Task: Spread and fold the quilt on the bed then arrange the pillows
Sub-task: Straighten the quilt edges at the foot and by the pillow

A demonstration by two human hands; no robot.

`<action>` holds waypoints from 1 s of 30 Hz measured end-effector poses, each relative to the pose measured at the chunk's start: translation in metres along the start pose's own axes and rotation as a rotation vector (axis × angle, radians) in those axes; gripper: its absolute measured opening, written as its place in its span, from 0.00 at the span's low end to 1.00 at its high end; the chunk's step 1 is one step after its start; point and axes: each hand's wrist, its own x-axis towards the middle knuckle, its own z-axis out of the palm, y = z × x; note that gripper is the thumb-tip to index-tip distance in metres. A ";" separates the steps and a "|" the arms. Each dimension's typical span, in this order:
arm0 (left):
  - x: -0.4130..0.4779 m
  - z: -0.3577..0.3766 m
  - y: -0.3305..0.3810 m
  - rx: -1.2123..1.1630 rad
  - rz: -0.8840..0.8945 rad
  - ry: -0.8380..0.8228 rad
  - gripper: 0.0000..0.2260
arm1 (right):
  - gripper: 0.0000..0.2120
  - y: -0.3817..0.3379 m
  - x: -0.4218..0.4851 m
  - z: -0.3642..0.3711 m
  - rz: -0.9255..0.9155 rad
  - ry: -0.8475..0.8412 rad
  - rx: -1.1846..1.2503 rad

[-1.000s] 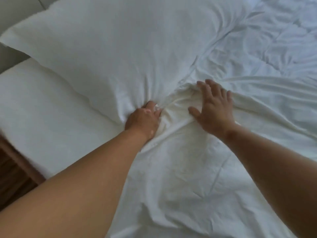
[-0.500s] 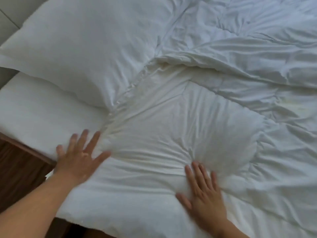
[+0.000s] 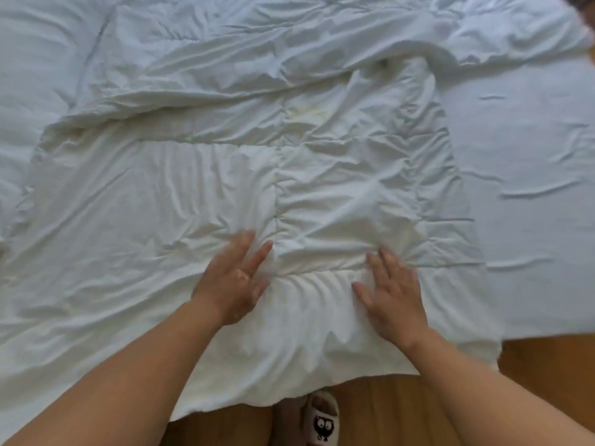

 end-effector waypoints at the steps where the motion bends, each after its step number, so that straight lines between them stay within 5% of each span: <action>1: 0.016 -0.002 0.028 -0.022 0.020 0.007 0.32 | 0.39 0.023 0.001 -0.003 0.096 0.036 0.032; 6: 0.058 0.020 0.132 0.096 0.123 -0.104 0.32 | 0.48 0.111 -0.007 0.000 0.535 0.187 0.205; 11: 0.070 0.051 0.152 0.212 0.032 -0.156 0.34 | 0.49 0.189 -0.012 -0.001 0.826 0.218 0.479; 15: 0.077 0.054 0.160 0.284 0.005 -0.190 0.36 | 0.37 0.190 -0.021 0.013 0.686 0.062 0.533; 19: 0.075 0.050 0.167 0.285 0.011 -0.186 0.37 | 0.27 0.215 -0.047 0.016 0.639 0.079 0.640; 25: 0.056 0.055 0.163 0.293 0.095 -0.162 0.37 | 0.33 0.232 -0.095 0.047 0.754 0.024 0.600; 30: 0.084 0.011 0.155 0.053 0.243 0.093 0.29 | 0.33 0.236 -0.068 -0.001 0.708 -0.007 0.451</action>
